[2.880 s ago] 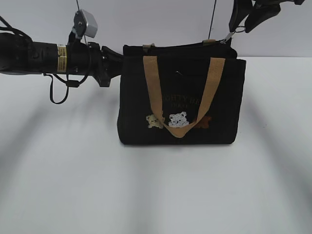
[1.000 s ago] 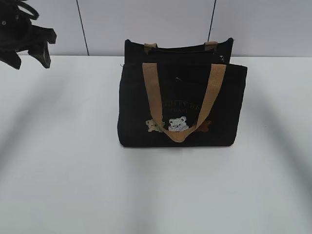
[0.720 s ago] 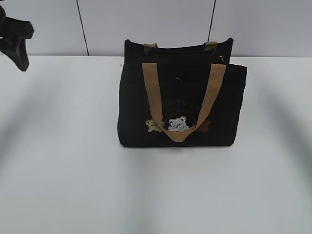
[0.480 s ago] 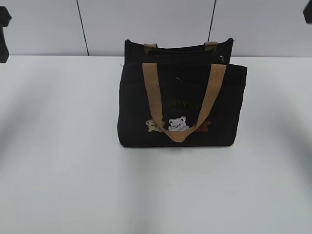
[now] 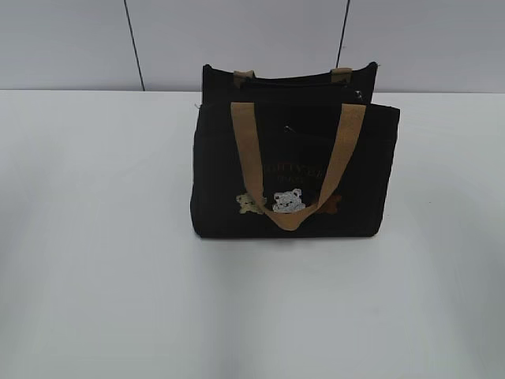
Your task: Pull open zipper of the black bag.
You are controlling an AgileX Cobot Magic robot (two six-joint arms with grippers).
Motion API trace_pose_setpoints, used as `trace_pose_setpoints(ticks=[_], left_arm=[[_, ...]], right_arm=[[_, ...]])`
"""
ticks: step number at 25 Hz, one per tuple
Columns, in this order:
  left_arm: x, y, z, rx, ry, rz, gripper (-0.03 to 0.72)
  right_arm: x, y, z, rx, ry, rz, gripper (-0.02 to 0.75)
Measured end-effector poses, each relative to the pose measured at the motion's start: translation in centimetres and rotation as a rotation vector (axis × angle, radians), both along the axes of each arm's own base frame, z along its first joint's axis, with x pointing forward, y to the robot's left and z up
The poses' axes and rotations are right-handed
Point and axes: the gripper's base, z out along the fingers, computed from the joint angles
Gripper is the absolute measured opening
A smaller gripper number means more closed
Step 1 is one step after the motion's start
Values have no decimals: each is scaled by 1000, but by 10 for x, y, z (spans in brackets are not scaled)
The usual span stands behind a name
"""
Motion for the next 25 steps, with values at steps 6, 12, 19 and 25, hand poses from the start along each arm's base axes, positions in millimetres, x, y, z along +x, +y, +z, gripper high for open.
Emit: trace_pose_setpoints(ticks=[6,12,19,25], left_arm=[[-73,14,-19,-30,-159,-2,500],[-128,24,-40,-42,-331,-33,500],[-171,30,-51,-87,-598,-59,500],[-180,30,-52,-97,-658,-82,500]], right_arm=[[-58,-5,-38,5,-35,-10,450],[-99,-8,-68,-62,-159,94,450],[-131,-12,-81,-83,-479,103,450],[-138,-13,-89,-85,-528,99,450]])
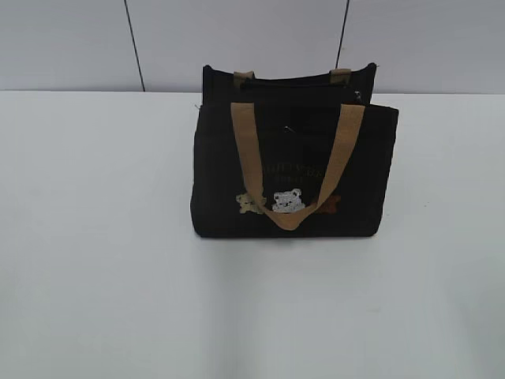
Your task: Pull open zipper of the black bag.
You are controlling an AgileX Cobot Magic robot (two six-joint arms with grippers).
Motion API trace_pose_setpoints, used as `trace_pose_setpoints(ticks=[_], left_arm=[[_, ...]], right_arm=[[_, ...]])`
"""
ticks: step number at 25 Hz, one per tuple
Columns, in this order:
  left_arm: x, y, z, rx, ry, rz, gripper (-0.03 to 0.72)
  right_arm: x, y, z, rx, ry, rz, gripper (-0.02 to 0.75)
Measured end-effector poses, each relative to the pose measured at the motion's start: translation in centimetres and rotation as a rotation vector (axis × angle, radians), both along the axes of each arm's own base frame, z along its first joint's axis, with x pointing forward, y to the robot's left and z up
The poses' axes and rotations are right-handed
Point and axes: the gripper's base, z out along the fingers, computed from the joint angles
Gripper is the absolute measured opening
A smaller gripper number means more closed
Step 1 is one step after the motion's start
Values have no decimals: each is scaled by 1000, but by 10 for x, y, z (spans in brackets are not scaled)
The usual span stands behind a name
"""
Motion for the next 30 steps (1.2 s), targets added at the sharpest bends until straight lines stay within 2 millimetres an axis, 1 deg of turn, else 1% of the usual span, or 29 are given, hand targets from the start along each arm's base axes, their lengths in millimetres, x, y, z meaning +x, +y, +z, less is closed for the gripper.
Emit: trace_pose_setpoints(ticks=[13,22,30], left_arm=[[0,0,0,3,-3,-5,500],[0,0,0,12,-4,80,500],[0,0,0,13,-4,83,500]], right_arm=[[0,0,-1,-1,3,-1,450],[0,1,-1,7,3,4,450],[0,1,-1,8,3,5,450]])
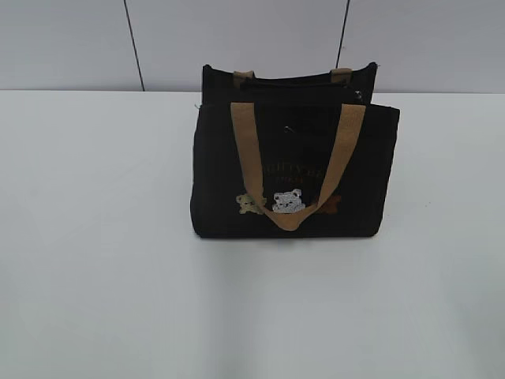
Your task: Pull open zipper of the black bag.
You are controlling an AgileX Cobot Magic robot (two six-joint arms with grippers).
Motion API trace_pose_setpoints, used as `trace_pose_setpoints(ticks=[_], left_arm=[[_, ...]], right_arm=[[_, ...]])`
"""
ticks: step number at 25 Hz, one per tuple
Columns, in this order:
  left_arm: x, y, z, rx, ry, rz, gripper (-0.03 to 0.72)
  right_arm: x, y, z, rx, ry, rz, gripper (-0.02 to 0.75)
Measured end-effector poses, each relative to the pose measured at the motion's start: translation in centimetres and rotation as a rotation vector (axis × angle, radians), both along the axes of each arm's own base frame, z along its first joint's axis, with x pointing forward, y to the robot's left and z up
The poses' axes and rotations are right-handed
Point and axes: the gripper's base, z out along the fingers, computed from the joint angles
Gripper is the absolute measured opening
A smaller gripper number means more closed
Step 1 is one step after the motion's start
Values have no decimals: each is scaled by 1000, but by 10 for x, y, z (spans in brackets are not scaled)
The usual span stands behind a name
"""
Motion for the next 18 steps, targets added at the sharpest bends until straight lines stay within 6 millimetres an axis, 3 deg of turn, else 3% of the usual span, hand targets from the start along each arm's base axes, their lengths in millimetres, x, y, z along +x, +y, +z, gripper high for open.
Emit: trace_pose_setpoints(ticks=[18], left_arm=[[0,0,0,1,0,1,500]], right_arm=[[0,0,0,0,0,0,450]])
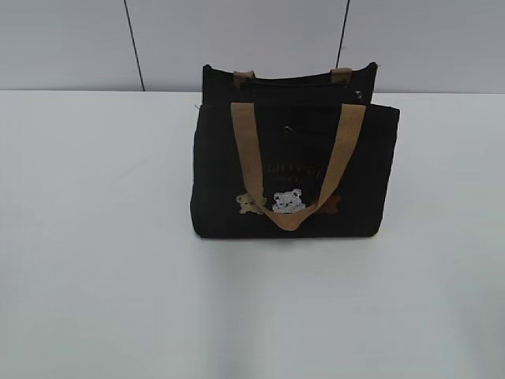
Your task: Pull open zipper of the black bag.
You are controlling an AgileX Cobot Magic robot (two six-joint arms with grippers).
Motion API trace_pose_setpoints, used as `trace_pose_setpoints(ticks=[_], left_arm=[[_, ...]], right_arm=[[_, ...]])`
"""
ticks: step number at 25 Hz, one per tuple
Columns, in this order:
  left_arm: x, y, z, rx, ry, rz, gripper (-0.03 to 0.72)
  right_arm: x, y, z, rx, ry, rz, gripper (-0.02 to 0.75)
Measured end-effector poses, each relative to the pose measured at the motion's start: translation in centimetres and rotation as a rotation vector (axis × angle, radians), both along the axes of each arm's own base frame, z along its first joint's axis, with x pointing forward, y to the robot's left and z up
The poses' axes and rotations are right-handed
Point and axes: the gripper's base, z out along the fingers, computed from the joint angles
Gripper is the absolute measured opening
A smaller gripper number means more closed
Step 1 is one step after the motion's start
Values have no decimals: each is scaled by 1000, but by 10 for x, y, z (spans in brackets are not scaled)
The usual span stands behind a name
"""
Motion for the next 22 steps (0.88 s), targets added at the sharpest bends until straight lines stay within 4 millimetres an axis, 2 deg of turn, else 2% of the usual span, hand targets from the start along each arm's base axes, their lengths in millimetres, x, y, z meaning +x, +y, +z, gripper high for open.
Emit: trace_pose_setpoints(ticks=[22], left_arm=[[0,0,0,0,0,0,500]], right_arm=[[0,0,0,0,0,0,450]])
